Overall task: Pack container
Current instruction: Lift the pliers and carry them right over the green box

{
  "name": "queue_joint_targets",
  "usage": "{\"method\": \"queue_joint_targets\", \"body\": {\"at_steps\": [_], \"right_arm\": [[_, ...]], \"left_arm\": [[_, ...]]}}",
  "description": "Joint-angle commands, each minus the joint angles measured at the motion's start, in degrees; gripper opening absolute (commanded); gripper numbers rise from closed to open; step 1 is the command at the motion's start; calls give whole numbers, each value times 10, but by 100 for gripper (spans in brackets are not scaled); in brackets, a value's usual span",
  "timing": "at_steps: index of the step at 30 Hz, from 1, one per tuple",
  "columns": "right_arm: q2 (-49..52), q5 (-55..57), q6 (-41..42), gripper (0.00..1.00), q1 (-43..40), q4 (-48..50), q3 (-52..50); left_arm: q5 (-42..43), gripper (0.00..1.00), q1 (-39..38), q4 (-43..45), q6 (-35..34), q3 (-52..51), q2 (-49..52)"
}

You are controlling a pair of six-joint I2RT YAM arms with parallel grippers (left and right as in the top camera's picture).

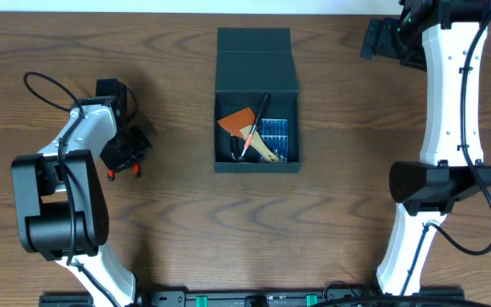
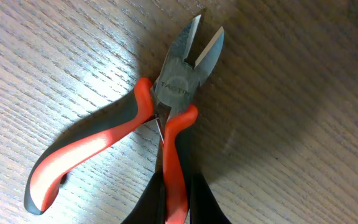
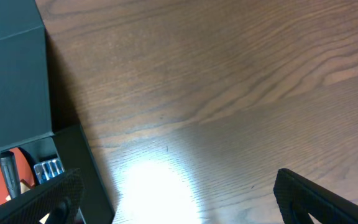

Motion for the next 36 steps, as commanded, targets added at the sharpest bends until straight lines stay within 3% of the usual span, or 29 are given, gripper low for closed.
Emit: {"method": "queue_joint_targets", "body": {"at_steps": [1, 19, 23, 29, 36], "right_arm": [[-2, 6, 6, 99, 0, 0, 8], [-2, 6, 6, 99, 0, 0, 8], [-2, 6, 6, 99, 0, 0, 8], [-2, 6, 6, 99, 0, 0, 8], [-2, 6, 6, 99, 1, 0, 8]], "left_arm": [[-19, 6, 7, -3, -4, -33, 33], [-17, 6, 5, -3, 0, -21, -157], [25, 6, -7, 14, 29, -21, -215], [88, 6, -61, 60, 68, -21, -279], [87, 6, -178, 110, 93, -21, -313]]}}
